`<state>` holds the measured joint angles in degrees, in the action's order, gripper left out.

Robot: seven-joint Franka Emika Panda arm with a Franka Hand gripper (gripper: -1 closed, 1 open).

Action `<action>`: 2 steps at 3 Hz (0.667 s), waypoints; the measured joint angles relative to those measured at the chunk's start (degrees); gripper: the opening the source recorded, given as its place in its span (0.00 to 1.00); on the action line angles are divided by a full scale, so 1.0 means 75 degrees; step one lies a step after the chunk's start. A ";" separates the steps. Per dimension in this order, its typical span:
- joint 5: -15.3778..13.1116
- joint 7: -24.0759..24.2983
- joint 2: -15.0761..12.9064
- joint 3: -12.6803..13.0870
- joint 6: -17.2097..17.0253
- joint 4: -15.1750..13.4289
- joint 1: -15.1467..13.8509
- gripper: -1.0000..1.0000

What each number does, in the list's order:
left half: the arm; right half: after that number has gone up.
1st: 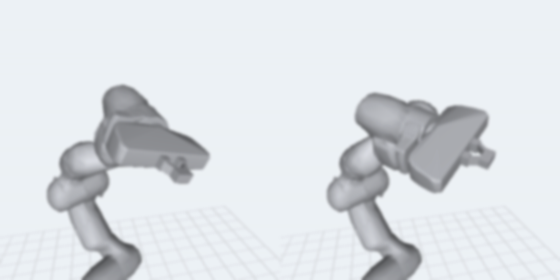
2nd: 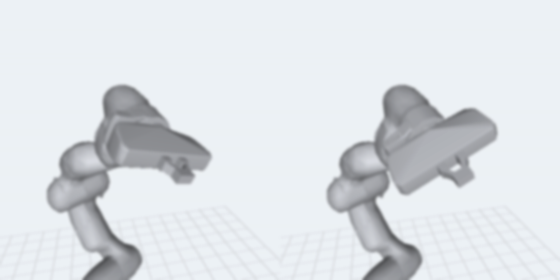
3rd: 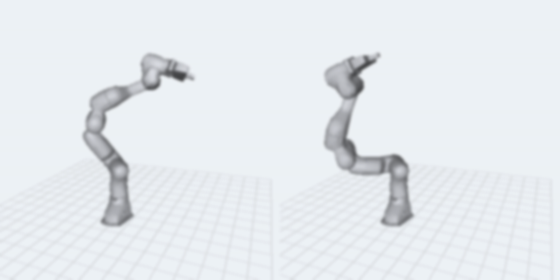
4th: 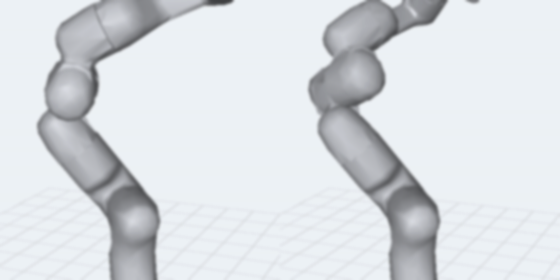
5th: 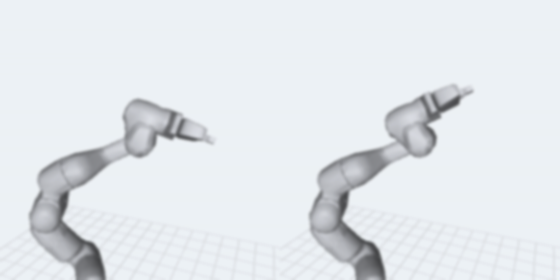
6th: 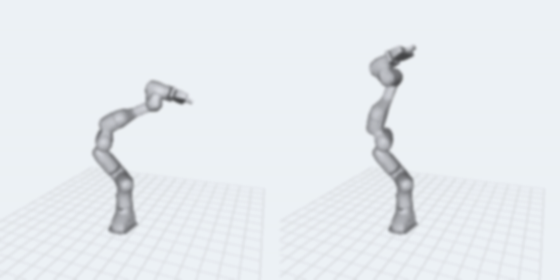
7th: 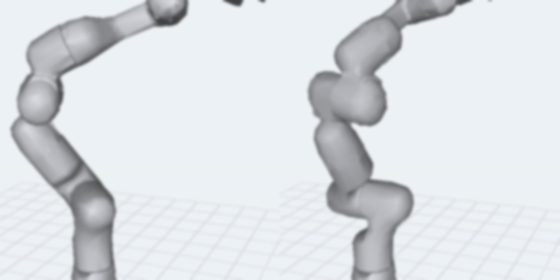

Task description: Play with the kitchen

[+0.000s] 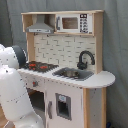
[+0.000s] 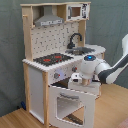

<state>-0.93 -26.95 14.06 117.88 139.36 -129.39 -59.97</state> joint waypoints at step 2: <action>-0.0347 0.0340 -0.0061 -0.0103 -0.0689 0.0336 0.0001 1.00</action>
<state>-3.53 -24.40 13.61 117.11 134.19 -126.87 -59.97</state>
